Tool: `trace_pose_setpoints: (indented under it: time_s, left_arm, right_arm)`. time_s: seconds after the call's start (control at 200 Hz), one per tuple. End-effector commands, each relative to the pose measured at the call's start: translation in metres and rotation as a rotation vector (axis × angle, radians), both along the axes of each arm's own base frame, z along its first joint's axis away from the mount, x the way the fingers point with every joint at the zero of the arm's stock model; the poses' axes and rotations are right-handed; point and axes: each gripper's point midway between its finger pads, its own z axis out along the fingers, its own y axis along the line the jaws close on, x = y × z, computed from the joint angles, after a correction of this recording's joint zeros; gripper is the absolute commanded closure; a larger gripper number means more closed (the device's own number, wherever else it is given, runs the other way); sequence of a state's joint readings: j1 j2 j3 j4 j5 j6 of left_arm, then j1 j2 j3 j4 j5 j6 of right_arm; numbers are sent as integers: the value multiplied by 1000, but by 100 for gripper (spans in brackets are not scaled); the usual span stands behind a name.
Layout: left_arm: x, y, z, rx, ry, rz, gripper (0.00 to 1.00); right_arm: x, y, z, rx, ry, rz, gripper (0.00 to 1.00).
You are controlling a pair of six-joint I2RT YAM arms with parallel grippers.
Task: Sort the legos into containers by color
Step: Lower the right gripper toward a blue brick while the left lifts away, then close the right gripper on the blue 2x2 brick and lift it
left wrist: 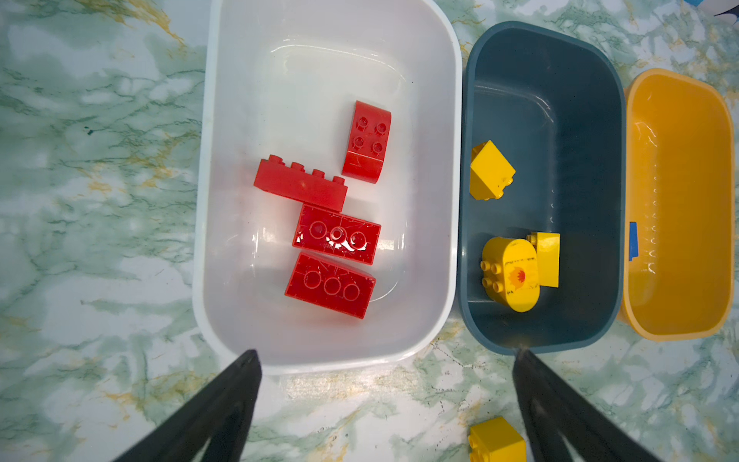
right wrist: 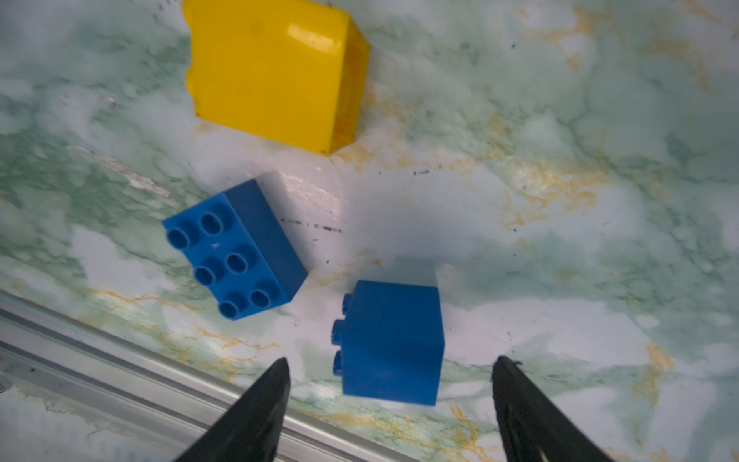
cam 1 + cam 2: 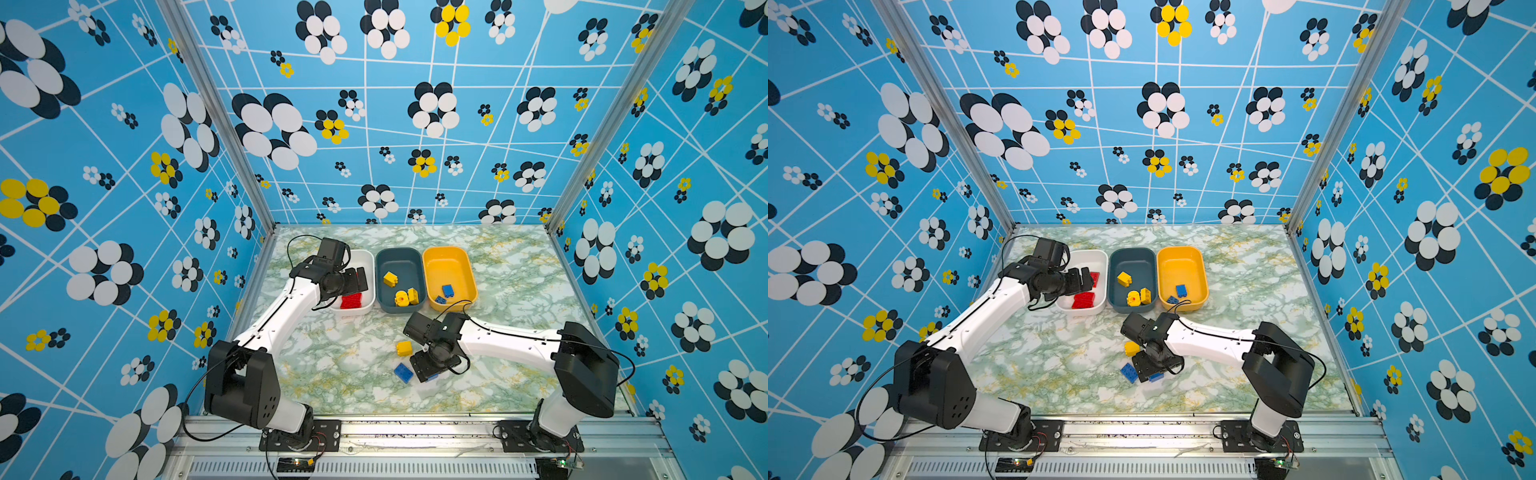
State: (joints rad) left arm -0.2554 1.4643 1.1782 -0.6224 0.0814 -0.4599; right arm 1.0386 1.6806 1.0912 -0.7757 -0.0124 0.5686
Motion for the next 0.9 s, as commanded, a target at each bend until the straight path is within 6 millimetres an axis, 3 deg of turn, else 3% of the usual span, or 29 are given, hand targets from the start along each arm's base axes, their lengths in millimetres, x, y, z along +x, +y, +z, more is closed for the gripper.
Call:
trace_pose_setpoints:
  time_s: [0.0,0.49,0.675,0.9]
  left_arm:
    - [-6,0,5,-33,-11,9,0]
    - [-34,7,3,-42,0,27,1]
    - [-34,7,6,-49,-8,35,1]
    - [-39,7,4,-58,-3,38,1]
  right_arm:
    - [1,-5,-10,-29,-15,-22,22]
    - [-5,3,-26,-50,-3,6,45]
    - [-5,0,-22,-55,-12,5,57]
    - [-2,-2,-8,-52,-36,-4,63]
